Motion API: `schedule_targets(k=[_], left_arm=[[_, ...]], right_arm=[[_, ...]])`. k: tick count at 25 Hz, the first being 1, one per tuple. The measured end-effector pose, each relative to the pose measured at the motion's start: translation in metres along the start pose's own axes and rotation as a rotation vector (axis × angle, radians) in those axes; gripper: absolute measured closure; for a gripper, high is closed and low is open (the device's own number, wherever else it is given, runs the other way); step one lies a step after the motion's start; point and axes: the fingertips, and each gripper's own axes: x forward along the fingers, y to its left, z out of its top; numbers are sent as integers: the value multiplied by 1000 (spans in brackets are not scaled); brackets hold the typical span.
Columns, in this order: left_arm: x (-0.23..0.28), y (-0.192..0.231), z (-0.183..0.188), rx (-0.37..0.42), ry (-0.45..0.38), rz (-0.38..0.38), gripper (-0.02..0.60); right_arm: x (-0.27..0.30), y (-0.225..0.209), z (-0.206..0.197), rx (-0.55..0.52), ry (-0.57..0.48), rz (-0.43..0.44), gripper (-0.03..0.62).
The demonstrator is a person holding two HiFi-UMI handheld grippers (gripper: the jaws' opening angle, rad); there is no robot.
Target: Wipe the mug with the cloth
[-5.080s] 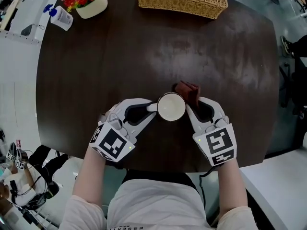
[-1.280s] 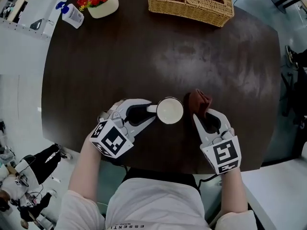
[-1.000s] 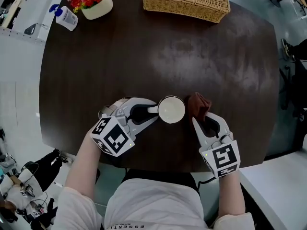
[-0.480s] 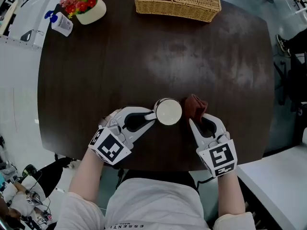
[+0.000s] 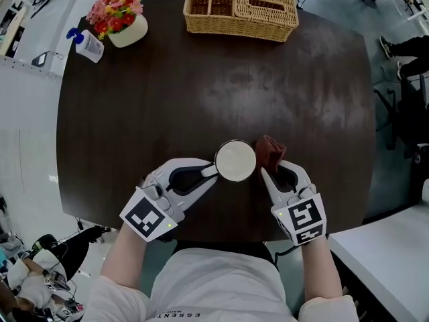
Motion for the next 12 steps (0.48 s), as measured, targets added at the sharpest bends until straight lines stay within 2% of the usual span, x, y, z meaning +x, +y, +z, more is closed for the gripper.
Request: schedule_targets(k=[5, 9, 12], left_arm=[[0, -2, 52, 25, -49, -25, 517], [3, 0, 76, 13, -71, -33, 517], [4, 4, 82, -44, -83, -21, 517]], right_arm=[[4, 7, 26, 42, -91, 59, 511], [-2, 17, 63, -9, -200, 118, 511], [-11, 19, 84, -14, -295, 166, 511]])
